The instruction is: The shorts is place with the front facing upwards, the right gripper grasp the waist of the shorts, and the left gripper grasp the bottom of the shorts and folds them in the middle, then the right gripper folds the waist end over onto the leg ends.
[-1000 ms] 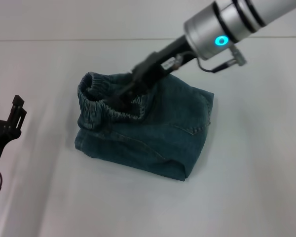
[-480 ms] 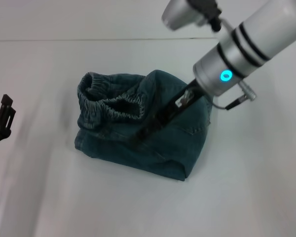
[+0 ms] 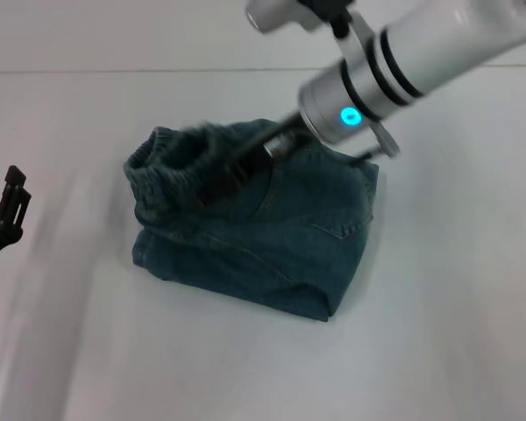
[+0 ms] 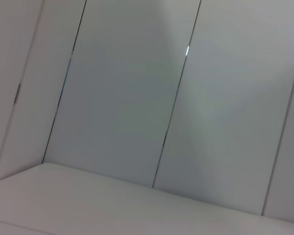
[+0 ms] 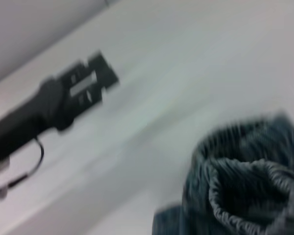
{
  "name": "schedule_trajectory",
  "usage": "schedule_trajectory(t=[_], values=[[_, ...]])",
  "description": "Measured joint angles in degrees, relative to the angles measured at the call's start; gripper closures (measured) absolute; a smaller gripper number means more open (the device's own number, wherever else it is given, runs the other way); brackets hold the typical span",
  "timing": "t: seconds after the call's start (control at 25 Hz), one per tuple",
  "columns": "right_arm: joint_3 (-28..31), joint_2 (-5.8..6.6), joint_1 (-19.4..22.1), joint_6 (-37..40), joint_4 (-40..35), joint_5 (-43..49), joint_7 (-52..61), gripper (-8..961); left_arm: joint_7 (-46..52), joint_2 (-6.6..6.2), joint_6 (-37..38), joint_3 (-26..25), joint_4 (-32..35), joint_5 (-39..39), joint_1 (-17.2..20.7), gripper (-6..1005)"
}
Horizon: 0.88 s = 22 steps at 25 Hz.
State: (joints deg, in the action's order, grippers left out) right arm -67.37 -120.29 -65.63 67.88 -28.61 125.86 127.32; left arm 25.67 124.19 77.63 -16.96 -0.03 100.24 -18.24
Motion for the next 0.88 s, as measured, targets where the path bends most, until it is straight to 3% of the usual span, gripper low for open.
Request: schedule_trajectory(t=[0.24,0.44,0.56,0.72,0.8,0.88], values=[[-1.4,-0.55,-0.6,-13.2,1.7,-8.2,-10.8,-6,0.0,0.0,-0.1,0.0,0.0,-0.2,0.0,361],[-2.7,-0.08,3.0,-15.8,2.7,-23.0,-22.7,-6,0.0,0.0,-0.1,-0.5,0.2,-0.2,0.1,359],[-2.3,0.18,9.0,-14.7,-0.9,-31.7,-27.3,-6,0.1,-0.01,-0.3,-1.6,0.3,-0.2,0.1,358],[-0.5,0.94,20.2,-8.0,-7.7,-43.7,-33.5,-6,5.9,-0.14,2.1,-0.9,2.4,0.2,0.7,357],[1.6,2.11,24.9,-2.1,-10.6,-45.6,-33.6,-6,12.8,-0.23,5.8,1.2,5.8,0.5,1.2,356],[3.9,4.15,28.7,5.3,-12.4,-45.7,-32.4,-6,19.1,-0.38,9.3,4.4,9.6,0.5,1.8,355]])
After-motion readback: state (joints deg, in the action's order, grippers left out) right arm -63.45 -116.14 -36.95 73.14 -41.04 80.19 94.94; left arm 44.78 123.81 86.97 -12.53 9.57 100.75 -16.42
